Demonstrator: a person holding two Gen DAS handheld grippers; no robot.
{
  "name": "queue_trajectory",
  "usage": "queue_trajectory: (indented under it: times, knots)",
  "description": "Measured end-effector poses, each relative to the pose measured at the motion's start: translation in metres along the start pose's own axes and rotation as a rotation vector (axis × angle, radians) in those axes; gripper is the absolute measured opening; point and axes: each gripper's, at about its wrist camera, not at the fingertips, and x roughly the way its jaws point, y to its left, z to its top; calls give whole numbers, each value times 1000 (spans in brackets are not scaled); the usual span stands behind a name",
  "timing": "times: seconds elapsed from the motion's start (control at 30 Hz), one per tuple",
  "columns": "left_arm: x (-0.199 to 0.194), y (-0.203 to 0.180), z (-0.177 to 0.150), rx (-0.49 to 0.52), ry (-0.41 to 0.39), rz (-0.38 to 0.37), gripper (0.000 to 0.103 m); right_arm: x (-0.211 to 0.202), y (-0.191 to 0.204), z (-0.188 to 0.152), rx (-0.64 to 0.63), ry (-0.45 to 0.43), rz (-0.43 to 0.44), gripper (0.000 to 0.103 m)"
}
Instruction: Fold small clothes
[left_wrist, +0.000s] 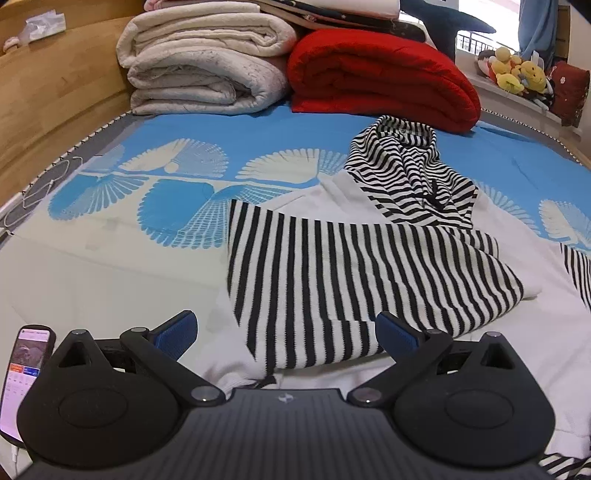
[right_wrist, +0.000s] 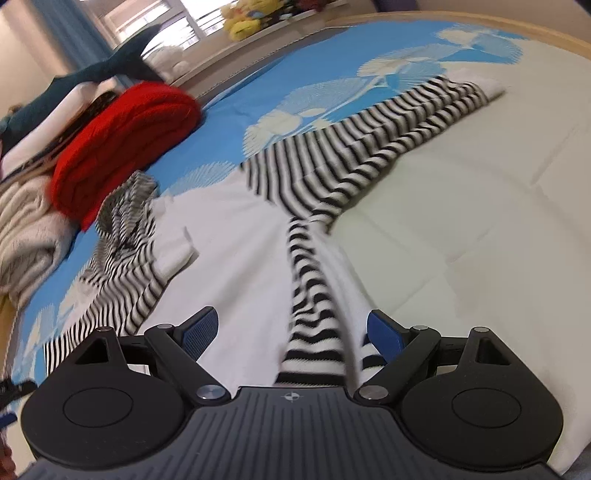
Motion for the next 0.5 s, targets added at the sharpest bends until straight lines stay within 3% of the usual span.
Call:
queue_trajectory:
  times: [0.1, 0.23, 0.5]
  knots:
    - [2, 2, 0, -14, -1, 5, 103, 0, -28, 31, 126, -19, -16, 89]
    - [11, 5, 1, -29, 34, 11, 103, 7, -81, 93, 262, -136, -94, 89]
    - [25, 8, 4, -49, 57, 48, 103, 72, -167, 173, 486, -211, -179, 89]
